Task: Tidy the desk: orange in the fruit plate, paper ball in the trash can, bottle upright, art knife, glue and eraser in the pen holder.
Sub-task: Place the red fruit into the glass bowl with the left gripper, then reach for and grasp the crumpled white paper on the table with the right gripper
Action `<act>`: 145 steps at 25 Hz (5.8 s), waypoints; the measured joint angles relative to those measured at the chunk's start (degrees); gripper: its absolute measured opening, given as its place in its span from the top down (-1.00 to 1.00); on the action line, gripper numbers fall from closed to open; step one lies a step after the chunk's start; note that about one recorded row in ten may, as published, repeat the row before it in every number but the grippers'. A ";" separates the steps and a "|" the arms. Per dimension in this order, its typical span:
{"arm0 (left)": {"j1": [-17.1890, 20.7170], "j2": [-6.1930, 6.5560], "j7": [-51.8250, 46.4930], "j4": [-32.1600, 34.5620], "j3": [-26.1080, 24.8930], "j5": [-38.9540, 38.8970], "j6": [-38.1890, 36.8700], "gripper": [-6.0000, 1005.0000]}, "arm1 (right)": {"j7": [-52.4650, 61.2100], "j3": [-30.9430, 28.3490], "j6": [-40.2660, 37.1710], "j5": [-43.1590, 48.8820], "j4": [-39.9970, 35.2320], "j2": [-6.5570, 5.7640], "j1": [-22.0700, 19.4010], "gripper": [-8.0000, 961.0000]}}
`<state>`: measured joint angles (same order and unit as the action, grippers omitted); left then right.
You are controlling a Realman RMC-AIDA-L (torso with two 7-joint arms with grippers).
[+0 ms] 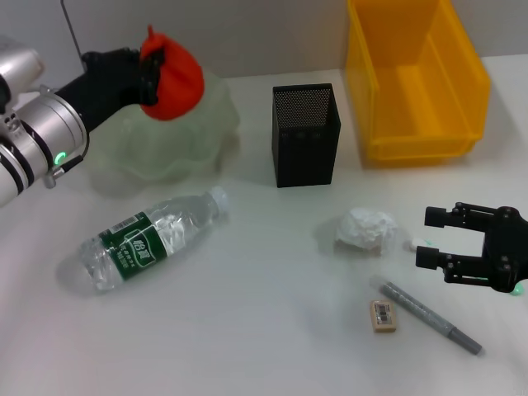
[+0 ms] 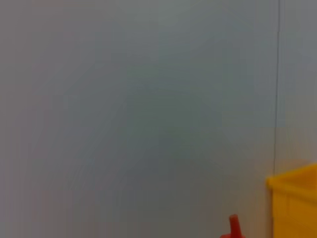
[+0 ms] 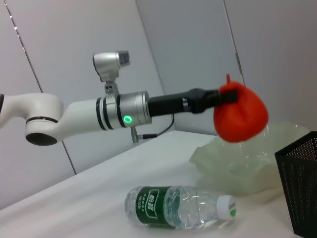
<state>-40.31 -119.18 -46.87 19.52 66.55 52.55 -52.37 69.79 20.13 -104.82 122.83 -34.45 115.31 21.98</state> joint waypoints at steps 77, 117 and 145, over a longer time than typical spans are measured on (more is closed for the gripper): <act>14.41 2.86 -28.89 16.87 8.51 36.66 -27.72 -0.62 | 45.33 7.69 -8.26 0.46 -28.34 -1.45 11.91 -0.55; 14.47 2.56 -30.00 16.33 6.67 36.53 -25.14 -0.62 | 37.77 40.05 19.34 26.66 -18.42 2.76 23.69 -0.55; 14.47 2.62 -30.39 16.40 6.31 36.57 -24.55 -0.62 | 36.36 42.53 26.76 27.07 -14.67 3.04 23.46 -0.42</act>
<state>-25.84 -116.56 -77.26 35.92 72.86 89.12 -76.92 106.14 62.65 -78.06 149.90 -49.12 118.36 45.44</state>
